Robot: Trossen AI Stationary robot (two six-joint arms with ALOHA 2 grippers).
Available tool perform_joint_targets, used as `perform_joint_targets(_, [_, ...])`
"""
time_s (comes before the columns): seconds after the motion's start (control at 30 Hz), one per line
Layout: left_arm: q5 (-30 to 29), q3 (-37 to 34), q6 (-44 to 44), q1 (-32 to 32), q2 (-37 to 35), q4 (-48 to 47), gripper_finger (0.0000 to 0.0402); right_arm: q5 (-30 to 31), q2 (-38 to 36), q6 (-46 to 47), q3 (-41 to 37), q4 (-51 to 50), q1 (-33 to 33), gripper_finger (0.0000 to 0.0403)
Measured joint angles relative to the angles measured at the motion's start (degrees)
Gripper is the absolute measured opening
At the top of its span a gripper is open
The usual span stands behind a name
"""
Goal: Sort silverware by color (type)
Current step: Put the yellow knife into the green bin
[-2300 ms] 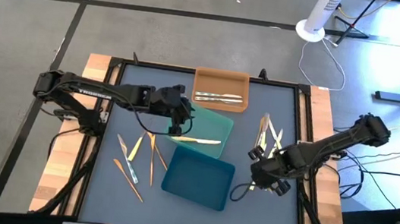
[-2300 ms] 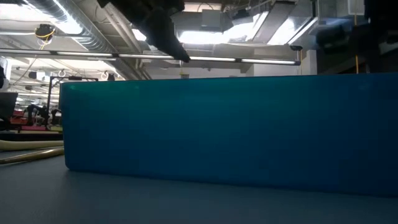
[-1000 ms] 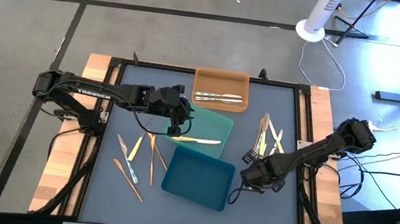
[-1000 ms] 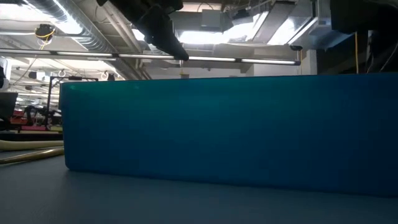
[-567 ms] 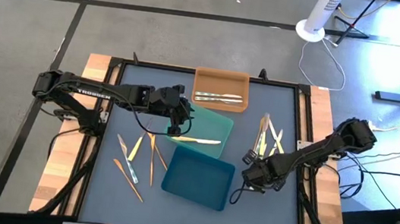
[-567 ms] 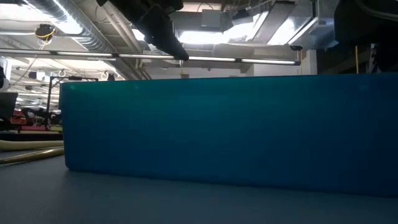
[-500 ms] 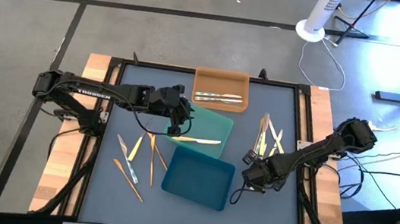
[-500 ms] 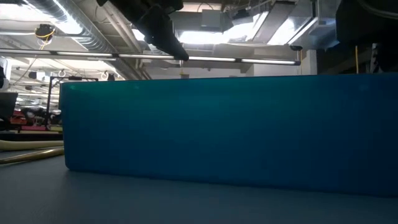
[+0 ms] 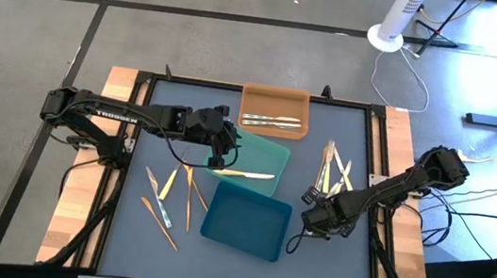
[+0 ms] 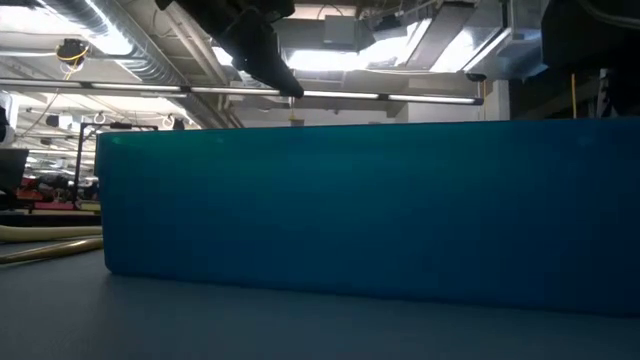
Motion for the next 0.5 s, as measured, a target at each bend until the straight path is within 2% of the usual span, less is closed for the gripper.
perform_joint_targets(0.5, [-0.02, 0.00, 0.13, 0.02, 0.00, 0.00, 0.0110, -0.21, 0.08, -0.01, 0.16, -0.05, 0.00, 0.0029])
